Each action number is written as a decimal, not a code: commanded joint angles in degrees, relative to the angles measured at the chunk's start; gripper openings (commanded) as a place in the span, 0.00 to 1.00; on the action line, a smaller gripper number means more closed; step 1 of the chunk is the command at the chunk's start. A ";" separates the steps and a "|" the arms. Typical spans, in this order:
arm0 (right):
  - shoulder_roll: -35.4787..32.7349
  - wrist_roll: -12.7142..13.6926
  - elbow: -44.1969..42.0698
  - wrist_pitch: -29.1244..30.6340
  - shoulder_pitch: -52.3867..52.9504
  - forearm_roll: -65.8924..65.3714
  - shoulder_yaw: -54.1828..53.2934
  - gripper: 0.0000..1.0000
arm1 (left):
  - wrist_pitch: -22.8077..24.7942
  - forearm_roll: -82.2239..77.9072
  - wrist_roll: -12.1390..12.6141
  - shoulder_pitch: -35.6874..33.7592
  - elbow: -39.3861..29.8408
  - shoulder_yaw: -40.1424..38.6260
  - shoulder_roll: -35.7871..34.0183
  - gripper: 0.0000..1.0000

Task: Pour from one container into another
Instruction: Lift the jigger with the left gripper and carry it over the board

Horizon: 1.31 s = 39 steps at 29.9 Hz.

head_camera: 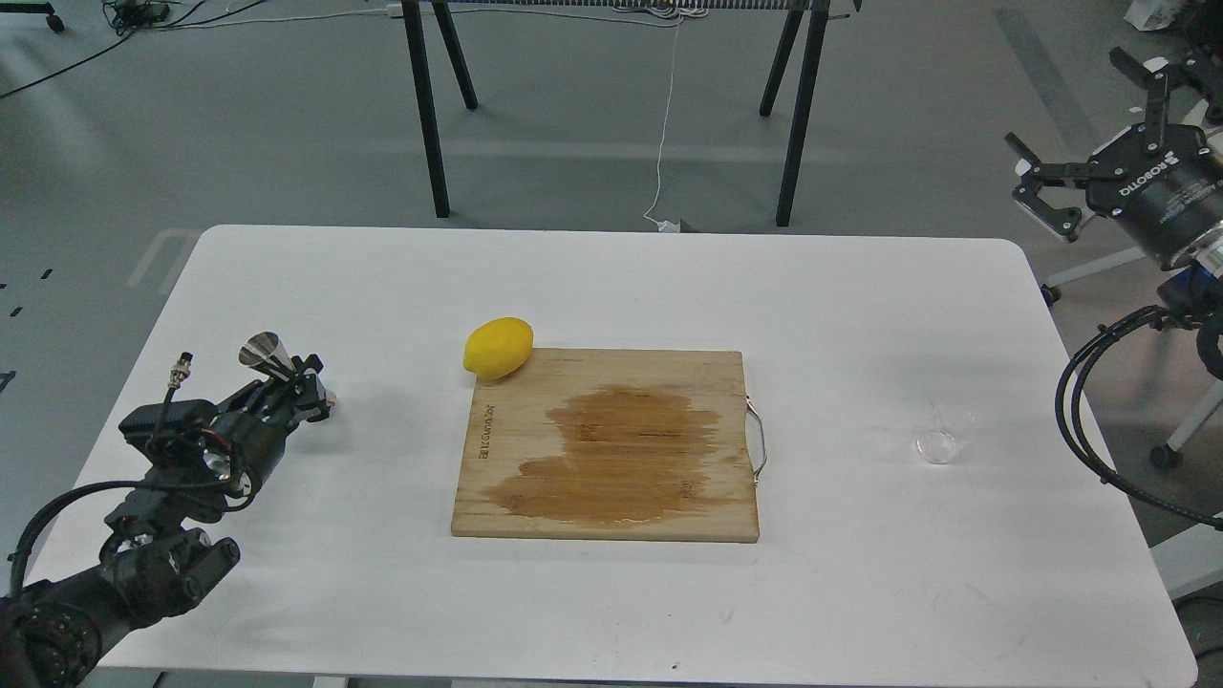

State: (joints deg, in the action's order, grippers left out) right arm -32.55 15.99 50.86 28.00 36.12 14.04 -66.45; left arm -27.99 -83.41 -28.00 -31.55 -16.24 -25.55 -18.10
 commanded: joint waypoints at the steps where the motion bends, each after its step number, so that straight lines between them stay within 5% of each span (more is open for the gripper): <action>1: 0.03 0.09 -2.42 0.00 1.15 -0.07 0.61 0.99 | -0.01 -0.52 0.00 -8.41 -5.80 1.55 -2.63 0.01; 7: 0.29 0.70 -5.77 0.00 2.12 -0.07 3.86 0.99 | -0.01 -2.45 0.00 -21.52 -13.98 10.42 -1.69 0.01; 11: 0.20 0.70 -6.38 0.00 1.33 -0.07 5.80 0.99 | -0.01 -4.30 0.00 -23.82 -15.48 14.38 3.23 0.01; 24: -1.02 0.88 -7.09 0.00 -6.06 0.11 5.71 0.99 | -0.01 -14.41 0.00 -14.33 -14.69 16.50 18.00 0.01; 39: -1.38 0.79 -7.09 0.00 -5.18 0.02 5.71 0.99 | -0.01 -17.22 0.00 -6.24 -10.65 16.76 18.10 0.01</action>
State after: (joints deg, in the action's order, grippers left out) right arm -33.90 16.79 43.71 28.00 31.00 14.06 -60.69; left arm -28.00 -100.64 -27.99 -37.98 -28.50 -8.83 0.01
